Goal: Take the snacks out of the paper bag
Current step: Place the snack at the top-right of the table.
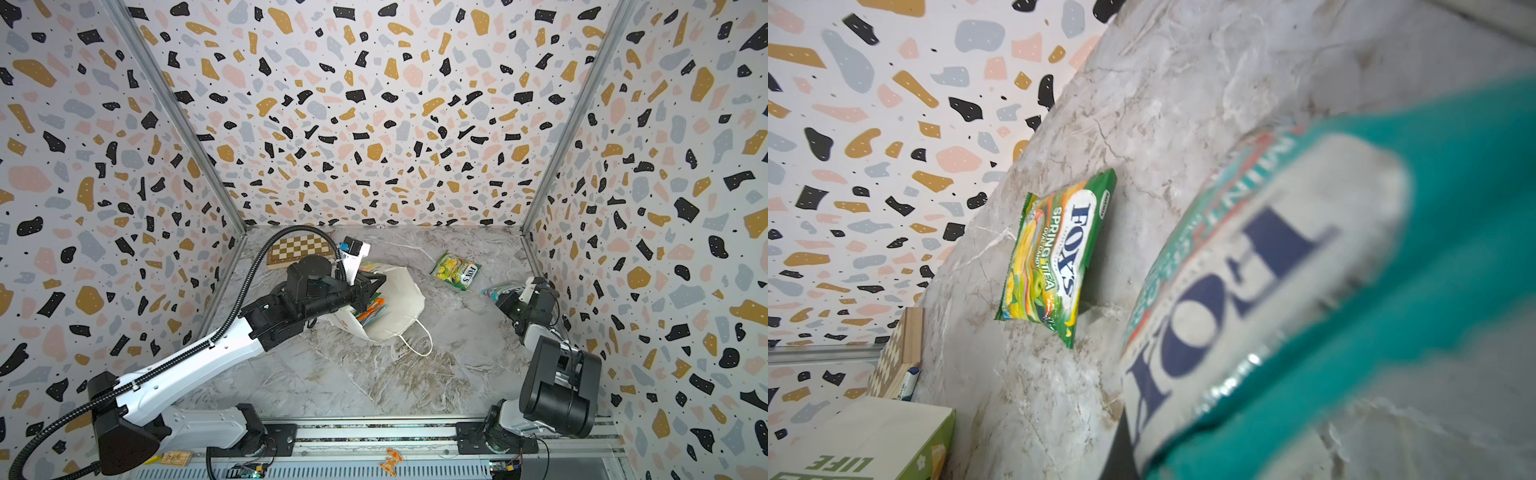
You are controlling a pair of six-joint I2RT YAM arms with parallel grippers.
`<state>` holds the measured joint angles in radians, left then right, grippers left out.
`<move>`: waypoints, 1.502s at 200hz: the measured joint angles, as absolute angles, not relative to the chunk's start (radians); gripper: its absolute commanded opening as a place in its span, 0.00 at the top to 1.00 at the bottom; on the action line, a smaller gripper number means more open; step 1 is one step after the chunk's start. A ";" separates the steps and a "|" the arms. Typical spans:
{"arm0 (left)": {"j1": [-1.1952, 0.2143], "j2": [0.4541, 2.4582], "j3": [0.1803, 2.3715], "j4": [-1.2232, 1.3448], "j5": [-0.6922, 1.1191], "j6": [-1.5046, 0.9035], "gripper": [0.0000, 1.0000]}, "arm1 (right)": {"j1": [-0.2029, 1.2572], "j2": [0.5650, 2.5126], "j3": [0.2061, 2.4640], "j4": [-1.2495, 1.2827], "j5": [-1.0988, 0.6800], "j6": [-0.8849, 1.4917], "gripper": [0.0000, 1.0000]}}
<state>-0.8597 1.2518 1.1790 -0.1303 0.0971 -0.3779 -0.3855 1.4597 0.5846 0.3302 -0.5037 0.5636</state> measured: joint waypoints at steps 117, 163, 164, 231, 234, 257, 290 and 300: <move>-0.860 1.252 1.179 -0.130 0.097 -0.377 1.00 | -0.386 1.615 0.654 0.335 -0.578 0.496 1.00; -0.860 1.252 1.179 -0.130 0.097 -0.377 1.00 | -0.370 1.666 0.710 0.294 -0.585 0.462 1.00; -0.860 1.253 1.179 -0.130 0.097 -0.377 1.00 | -0.369 1.668 0.712 0.293 -0.585 0.461 1.00; -0.861 1.253 1.179 -0.130 0.097 -0.376 1.00 | -0.342 1.686 0.740 0.249 -0.553 0.425 0.65; -0.861 1.253 1.179 -0.130 0.097 -0.376 1.00 | -0.341 1.686 0.740 0.247 -0.548 0.423 0.63; -0.861 1.253 1.179 -0.130 0.097 -0.374 1.00 | -0.340 1.686 0.740 0.235 -0.519 0.417 0.50; -0.861 1.253 1.179 -0.130 0.097 -0.374 1.00 | -0.337 1.653 0.732 0.227 -0.450 0.411 0.39; -0.861 1.253 1.179 -0.130 0.097 -0.374 1.00 | -0.336 1.630 0.722 0.227 -0.421 0.410 0.35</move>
<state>-0.8608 1.2533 1.1790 -0.1303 0.0971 -0.3737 -0.3355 1.6299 0.7219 0.2268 -0.4210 0.4103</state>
